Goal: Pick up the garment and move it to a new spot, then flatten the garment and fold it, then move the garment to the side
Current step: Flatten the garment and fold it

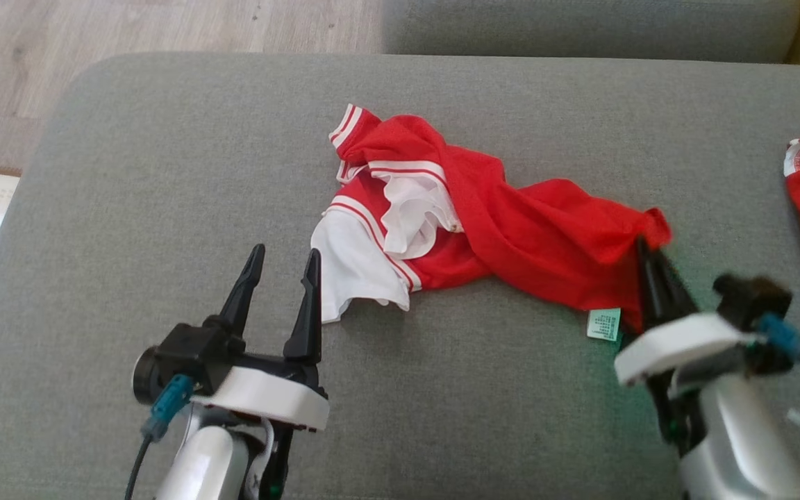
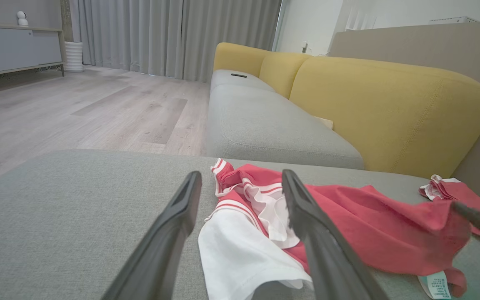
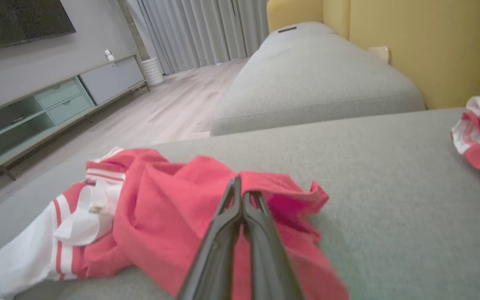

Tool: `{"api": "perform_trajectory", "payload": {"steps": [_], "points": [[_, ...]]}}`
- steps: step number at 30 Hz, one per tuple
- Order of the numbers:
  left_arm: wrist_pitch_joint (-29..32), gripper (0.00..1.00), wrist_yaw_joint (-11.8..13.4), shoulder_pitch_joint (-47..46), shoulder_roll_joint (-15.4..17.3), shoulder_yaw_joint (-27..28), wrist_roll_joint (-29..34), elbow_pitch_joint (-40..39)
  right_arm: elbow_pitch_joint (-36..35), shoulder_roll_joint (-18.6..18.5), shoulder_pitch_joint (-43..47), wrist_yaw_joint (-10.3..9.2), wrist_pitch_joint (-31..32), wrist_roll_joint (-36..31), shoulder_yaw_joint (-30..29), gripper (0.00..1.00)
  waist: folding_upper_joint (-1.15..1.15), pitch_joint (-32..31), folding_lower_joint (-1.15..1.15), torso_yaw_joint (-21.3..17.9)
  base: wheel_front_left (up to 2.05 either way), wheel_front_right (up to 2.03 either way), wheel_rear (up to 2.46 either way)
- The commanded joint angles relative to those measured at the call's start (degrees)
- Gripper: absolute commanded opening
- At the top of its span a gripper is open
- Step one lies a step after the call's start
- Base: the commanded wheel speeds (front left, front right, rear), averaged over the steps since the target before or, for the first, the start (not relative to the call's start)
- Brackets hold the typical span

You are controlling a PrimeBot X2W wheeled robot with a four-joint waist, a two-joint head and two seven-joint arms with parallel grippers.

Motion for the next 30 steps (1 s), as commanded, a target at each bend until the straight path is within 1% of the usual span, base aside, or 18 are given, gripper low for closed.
{"api": "perform_trajectory", "payload": {"steps": [1, 2, 4, 8, 9, 10, 14, 18, 23, 26, 27, 28, 30], "points": [[-0.29, 1.00, -0.06, -2.07, 0.17, 1.54, 0.08, -1.90, -3.98, -0.16, -4.48, 0.39, 0.97, -0.20, 0.80, 0.00, 0.00, 0.12, 0.00, 0.12, 0.00, 0.00, 0.00], [-0.29, 1.00, -0.06, -2.07, 0.17, 1.54, 0.08, -1.90, -3.98, -0.16, -4.48, 0.39, 0.97, -0.20, 0.80, 0.00, 0.00, 0.12, 0.00, 0.12, 0.00, 0.00, 0.00], [-0.29, 1.00, -0.10, -2.38, 0.17, 1.21, 0.00, -1.99, -5.69, -0.16, -6.29, 0.39, 2.88, -0.60, -0.03, 0.00, 0.00, 0.51, 0.00, 0.46, 0.00, 0.00, 0.00], [-0.29, 1.00, -0.25, -2.94, 0.17, 0.58, -0.11, -2.26, -7.16, -0.85, -11.23, 0.39, 6.92, -0.88, -3.15, 0.00, 0.00, 1.82, 0.00, 1.70, 0.00, 0.00, 0.00], [-0.29, 1.00, -0.26, -3.10, 0.17, 0.39, -0.16, -2.18, -6.71, -2.30, -14.09, 0.39, 8.40, -1.55, -4.53, 0.00, 0.00, 2.50, 0.00, 2.53, 0.00, 0.00, 0.00], [-0.29, 1.00, -0.26, -3.19, 0.17, 0.29, -0.22, -2.15, -6.15, -2.77, -15.51, 0.39, 9.02, -1.41, -5.53, 0.00, 0.00, 2.87, 0.00, 3.01, 0.00, 0.00, 0.00], [-0.29, 1.00, -0.25, -3.46, 0.17, 0.04, -0.44, -1.96, -1.76, -3.89, -21.37, 0.39, 11.71, -0.77, -10.73, 0.00, 0.00, 3.84, 0.00, 4.82, 0.00, 0.00, 0.00], [-0.29, 1.00, -0.19, -3.85, 0.17, -0.36, -0.82, -1.88, 3.67, -5.88, -27.20, 0.39, 12.90, -2.30, -13.72, 0.00, 0.00, 4.70, 0.00, 6.60, 0.00, 0.00, 0.00], [-0.29, 1.00, 0.16, -4.79, 0.17, -1.03, -1.43, -2.14, 11.65, -8.74, -35.09, 0.39, 11.96, -6.33, -18.07, 0.00, 0.00, 6.09, 0.00, 8.48, 0.00, 0.00, 0.00], [-0.29, 1.00, 0.30, -5.31, 0.17, -1.40, -1.74, -2.21, 16.74, -9.80, -39.50, 0.39, 11.09, -8.88, -20.97, 0.00, 0.00, 6.65, 0.00, 9.13, 0.00, 0.00, 0.00], [-0.29, 1.00, 0.36, -5.42, 0.17, -1.47, -1.78, -2.17, 18.60, -10.09, -40.61, 0.39, 11.15, -10.15, -21.99, 0.06, 0.00, 6.72, 0.00, 9.21, 0.00, 0.00, 0.00], [-0.29, 1.00, 0.42, -5.50, 0.17, -1.53, -1.84, -2.13, 20.64, -10.34, -41.47, 0.39, 11.73, -11.60, -22.65, 1.00, 0.00, 6.76, 0.00, 9.29, 0.00, 0.00, 0.00], [-0.29, 1.00, 0.55, -5.69, 0.17, -1.62, -1.97, -2.05, 23.51, -10.81, -43.09, 0.39, 11.09, -14.07, -22.94, 1.00, 0.00, 6.85, 0.00, 9.41, 0.00, 0.00, 0.00]]}}
